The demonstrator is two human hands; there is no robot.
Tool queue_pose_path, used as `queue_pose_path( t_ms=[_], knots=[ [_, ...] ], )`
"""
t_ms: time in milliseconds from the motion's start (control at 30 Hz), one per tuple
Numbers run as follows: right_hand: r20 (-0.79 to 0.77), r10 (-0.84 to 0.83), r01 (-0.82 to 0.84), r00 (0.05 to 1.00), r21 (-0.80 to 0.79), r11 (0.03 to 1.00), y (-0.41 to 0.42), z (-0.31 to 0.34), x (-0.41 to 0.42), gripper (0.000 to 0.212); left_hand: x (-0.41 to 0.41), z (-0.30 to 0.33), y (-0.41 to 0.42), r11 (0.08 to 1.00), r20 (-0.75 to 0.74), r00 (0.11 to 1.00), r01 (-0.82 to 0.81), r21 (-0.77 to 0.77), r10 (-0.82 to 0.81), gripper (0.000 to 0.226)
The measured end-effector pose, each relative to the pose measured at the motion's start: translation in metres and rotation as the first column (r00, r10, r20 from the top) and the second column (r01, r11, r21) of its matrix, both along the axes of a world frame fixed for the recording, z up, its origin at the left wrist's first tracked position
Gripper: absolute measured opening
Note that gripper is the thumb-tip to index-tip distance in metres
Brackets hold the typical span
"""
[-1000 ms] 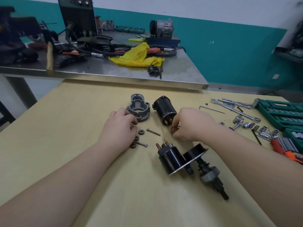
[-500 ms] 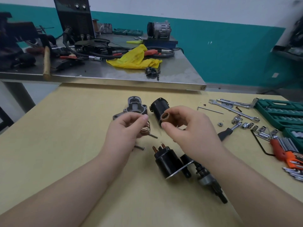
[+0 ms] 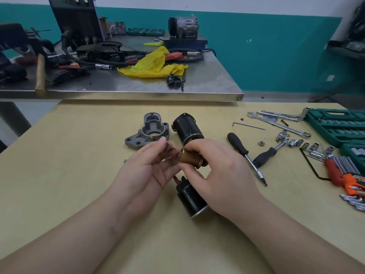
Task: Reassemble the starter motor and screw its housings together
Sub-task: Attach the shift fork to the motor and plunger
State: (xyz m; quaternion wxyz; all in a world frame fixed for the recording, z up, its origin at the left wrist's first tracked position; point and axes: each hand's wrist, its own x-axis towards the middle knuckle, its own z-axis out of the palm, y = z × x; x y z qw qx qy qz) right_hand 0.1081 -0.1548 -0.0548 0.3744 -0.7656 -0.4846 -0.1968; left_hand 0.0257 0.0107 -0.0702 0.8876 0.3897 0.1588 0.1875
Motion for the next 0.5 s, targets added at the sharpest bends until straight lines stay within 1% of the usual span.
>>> queue_pose_path(
  t_ms=[233, 333, 400, 433, 500],
  knots=[
    [-0.001, -0.010, 0.010, 1.000, 0.022, 1.000, 0.0010, -0.0031, 0.0003, 0.020, -0.0002, 0.0019, 0.0075, 0.994, 0.029, 0.997, 0.077, -0.071, -0.075, 0.021],
    [0.011, -0.025, 0.025, 1.000, 0.025, 0.999, 0.0017, -0.0039, -0.0007, 0.025, -0.0006, -0.0001, 0.0029, 0.995, 0.060, 0.993, 0.103, 0.011, -0.104, 0.026],
    [0.013, -0.020, 0.020, 1.000, 0.032, 0.999, 0.0012, -0.0043, -0.0006, 0.028, -0.0013, 0.0003, 0.0001, 0.991, 0.081, 0.991, 0.103, 0.083, -0.110, 0.023],
    [-0.002, -0.009, 0.009, 1.000, 0.034, 0.999, 0.0007, -0.0040, -0.0003, 0.029, -0.0015, 0.0006, -0.0002, 0.990, 0.094, 0.990, 0.099, 0.098, -0.108, 0.020],
    [-0.060, 0.017, -0.015, 0.998, 0.028, 1.000, -0.0003, -0.0023, -0.0001, 0.035, -0.0024, 0.0016, -0.0004, 0.989, 0.103, 0.990, 0.080, 0.125, -0.093, 0.021]
  ],
)
